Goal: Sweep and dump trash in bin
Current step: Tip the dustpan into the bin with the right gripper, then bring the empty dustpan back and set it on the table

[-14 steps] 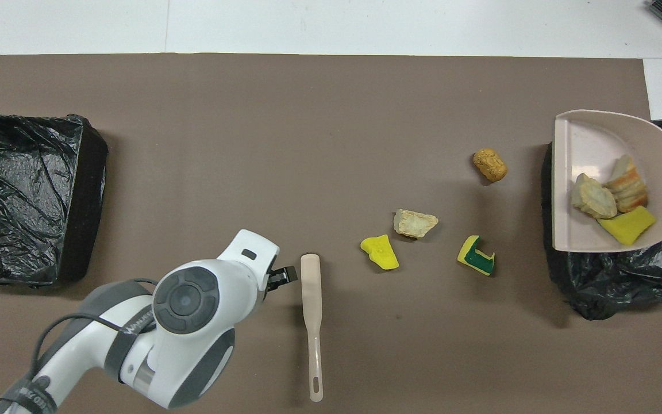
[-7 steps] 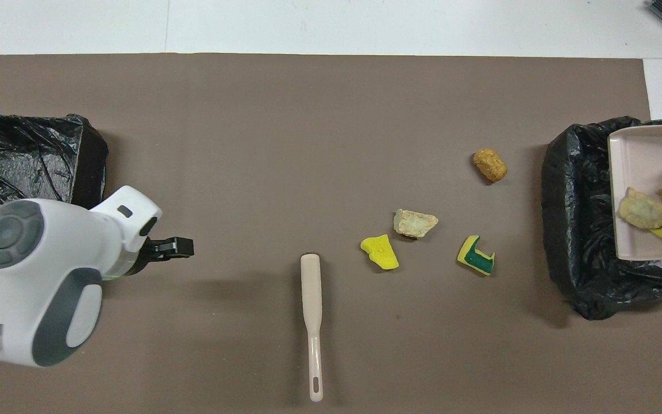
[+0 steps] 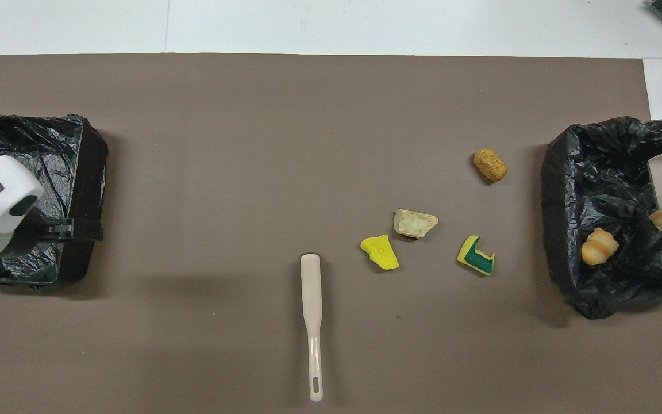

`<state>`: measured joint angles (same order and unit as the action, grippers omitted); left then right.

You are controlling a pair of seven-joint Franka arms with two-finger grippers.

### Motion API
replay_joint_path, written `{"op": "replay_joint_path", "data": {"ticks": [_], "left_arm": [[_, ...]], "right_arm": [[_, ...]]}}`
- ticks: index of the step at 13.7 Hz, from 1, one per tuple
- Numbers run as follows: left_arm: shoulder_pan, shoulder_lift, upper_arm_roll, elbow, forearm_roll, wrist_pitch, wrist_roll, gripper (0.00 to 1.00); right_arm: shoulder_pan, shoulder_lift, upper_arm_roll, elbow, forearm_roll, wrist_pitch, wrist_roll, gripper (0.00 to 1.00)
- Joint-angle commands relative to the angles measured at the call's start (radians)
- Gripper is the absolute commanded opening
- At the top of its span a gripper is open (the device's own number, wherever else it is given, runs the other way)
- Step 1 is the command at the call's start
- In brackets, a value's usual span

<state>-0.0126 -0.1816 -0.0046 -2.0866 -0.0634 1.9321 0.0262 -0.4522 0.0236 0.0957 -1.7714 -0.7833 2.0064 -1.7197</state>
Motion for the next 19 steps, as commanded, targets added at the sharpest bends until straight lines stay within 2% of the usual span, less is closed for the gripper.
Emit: {"op": "replay_joint_path", "data": {"ticks": [1,8,14,17,19], "left_arm": [[0.025,0.030,-0.014,0.142,0.014,-0.118,0.018,1.00],[0.006,0.059,-0.018,0.430,0.066,-0.366,0.020,1.00],[0.020,0.047,-0.020,0.395,0.056,-0.335,0.023,1.00],[0.005,0.053,-0.021,0.411,0.059,-0.363,0.018,1.00],[0.005,0.051,-0.028,0.456,0.050,-0.424,0.018,1.00]], "right_arm": [[-0.003,-0.051,0.006,-0.060,-0.103,0.022,-0.008,0.00],[0.075,-0.073,0.019,-0.077,-0.407,0.011,-0.011,0.00],[0.080,-0.125,0.019,-0.074,-0.478,0.023,-0.023,0.00],[0.080,-0.125,0.019,-0.077,-0.456,0.023,-0.026,0.00],[0.081,-0.125,0.018,-0.076,-0.397,0.022,-0.026,0.00]]}}
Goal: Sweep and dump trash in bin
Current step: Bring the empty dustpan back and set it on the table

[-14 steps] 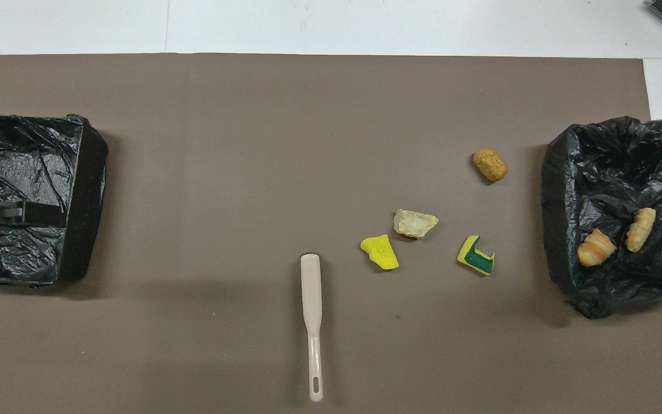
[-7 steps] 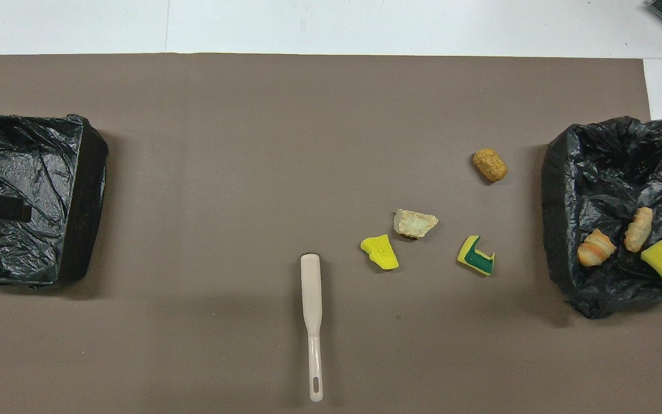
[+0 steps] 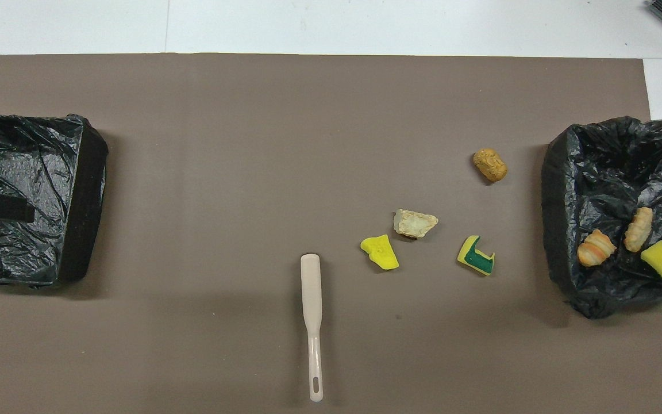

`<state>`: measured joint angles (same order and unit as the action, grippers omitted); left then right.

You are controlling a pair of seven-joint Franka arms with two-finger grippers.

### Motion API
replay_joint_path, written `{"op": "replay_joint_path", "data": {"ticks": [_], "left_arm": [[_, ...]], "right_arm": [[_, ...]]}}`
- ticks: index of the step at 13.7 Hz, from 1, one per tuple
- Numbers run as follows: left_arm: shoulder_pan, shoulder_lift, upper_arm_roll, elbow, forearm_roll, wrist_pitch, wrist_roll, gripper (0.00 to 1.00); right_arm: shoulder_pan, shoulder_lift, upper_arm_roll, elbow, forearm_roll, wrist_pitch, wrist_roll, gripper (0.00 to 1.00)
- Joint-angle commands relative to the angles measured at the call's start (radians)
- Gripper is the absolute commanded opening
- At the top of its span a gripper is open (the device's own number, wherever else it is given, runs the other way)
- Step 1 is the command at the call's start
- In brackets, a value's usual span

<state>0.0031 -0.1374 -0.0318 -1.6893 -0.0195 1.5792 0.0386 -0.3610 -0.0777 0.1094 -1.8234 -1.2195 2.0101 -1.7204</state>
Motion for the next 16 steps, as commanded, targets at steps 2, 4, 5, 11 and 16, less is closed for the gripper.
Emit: {"op": "replay_joint_path", "data": {"ticks": [2,4,5,11,16], "left_arm": [[-0.012,0.009,0.000,0.072,0.006,-0.119,0.007,1.00],[-0.009,-0.002,0.001,0.057,0.004,-0.111,0.011,1.00],[-0.006,-0.004,0.001,0.056,0.004,-0.110,0.011,1.00],[-0.011,-0.002,0.001,0.059,0.006,-0.111,0.000,1.00],[0.003,-0.004,0.003,0.057,0.006,-0.119,-0.003,1.00]], "right_arm": [[-0.003,-0.019,0.006,-0.024,0.122,0.006,-0.012,0.00],[0.008,-0.016,0.004,-0.024,0.245,-0.002,-0.024,0.00],[0.008,-0.016,0.004,-0.025,0.295,-0.005,-0.025,0.00],[0.014,-0.014,0.006,-0.036,0.657,-0.030,-0.012,0.00],[0.074,0.027,0.006,-0.034,0.874,-0.117,0.187,0.00]]}}
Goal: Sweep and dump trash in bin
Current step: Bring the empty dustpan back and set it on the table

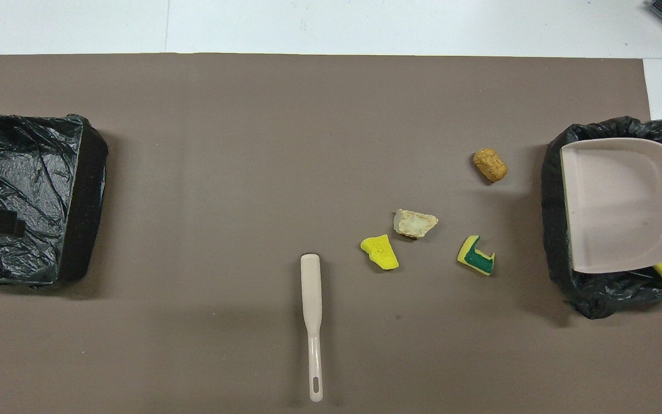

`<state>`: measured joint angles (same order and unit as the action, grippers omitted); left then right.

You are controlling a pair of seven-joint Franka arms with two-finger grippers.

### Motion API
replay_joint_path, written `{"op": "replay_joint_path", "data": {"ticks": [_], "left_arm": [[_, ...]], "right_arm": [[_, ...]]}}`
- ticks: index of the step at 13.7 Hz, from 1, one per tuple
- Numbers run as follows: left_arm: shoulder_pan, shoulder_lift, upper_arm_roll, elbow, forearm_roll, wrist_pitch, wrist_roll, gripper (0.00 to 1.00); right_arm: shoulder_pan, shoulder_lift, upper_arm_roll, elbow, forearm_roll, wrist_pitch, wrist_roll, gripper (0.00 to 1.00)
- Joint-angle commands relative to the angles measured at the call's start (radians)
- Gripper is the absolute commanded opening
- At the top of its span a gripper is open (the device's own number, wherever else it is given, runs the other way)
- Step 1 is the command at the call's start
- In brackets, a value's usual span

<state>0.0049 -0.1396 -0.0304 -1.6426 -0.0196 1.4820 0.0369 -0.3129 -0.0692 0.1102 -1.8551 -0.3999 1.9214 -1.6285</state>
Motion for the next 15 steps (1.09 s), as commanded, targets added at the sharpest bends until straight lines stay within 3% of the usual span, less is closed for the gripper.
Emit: {"op": "replay_joint_path", "data": {"ticks": [1,5,12,15], "left_arm": [[0.003,-0.002,0.001,0.010,0.006,-0.020,-0.002,1.00],[0.003,-0.002,0.001,0.010,0.006,-0.022,0.000,1.00],[0.003,-0.002,0.001,0.010,0.006,-0.022,0.000,1.00],[0.003,-0.002,0.001,0.010,0.006,-0.022,-0.002,1.00]], "right_arm": [[0.038,0.032,0.005,0.001,0.076,-0.054,0.174,0.00],[0.155,0.072,0.005,0.001,0.183,-0.139,0.585,0.00],[0.363,0.107,0.005,0.007,0.273,-0.131,1.152,0.00],[0.478,0.149,0.005,0.033,0.291,-0.121,1.486,0.00]]}}
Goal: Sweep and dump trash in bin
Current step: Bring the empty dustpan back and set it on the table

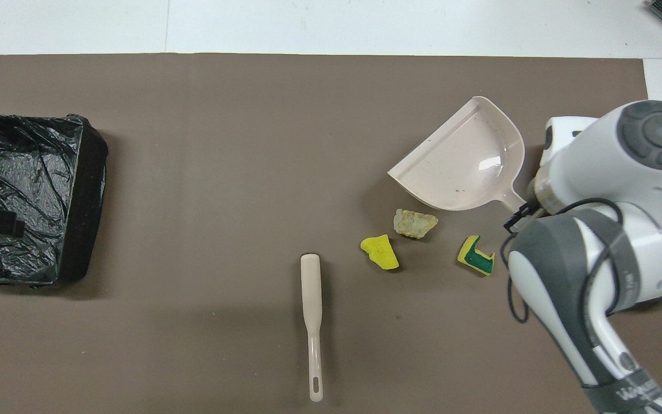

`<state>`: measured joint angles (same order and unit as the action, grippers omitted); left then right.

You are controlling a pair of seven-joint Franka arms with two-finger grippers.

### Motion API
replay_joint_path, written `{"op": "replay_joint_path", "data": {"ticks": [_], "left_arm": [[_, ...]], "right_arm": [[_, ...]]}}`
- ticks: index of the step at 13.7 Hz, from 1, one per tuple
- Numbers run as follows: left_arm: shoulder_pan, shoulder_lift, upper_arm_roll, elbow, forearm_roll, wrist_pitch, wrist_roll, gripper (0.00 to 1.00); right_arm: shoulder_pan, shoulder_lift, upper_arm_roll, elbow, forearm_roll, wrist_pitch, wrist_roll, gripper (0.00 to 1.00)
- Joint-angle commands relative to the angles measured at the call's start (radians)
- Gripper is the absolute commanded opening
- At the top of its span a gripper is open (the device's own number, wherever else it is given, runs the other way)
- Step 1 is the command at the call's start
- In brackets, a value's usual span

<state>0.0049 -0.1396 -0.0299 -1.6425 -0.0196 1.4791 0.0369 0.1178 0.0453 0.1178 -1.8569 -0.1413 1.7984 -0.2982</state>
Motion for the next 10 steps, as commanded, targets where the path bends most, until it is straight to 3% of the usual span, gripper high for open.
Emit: {"op": "replay_joint_path", "data": {"ticks": [1,5,10], "left_arm": [[0.003,-0.002,0.001,0.010,0.006,-0.020,0.000,1.00],[0.003,-0.002,0.002,0.010,0.006,-0.029,-0.002,1.00],[0.003,-0.002,0.002,0.010,0.006,-0.020,0.000,1.00]], "right_arm": [[0.078,0.045,-0.003,0.051,0.076,0.004,0.250,0.00],[0.189,0.073,-0.003,0.102,0.172,0.013,0.538,0.00],[0.301,0.292,-0.003,0.336,0.200,0.000,0.813,0.00]]}}
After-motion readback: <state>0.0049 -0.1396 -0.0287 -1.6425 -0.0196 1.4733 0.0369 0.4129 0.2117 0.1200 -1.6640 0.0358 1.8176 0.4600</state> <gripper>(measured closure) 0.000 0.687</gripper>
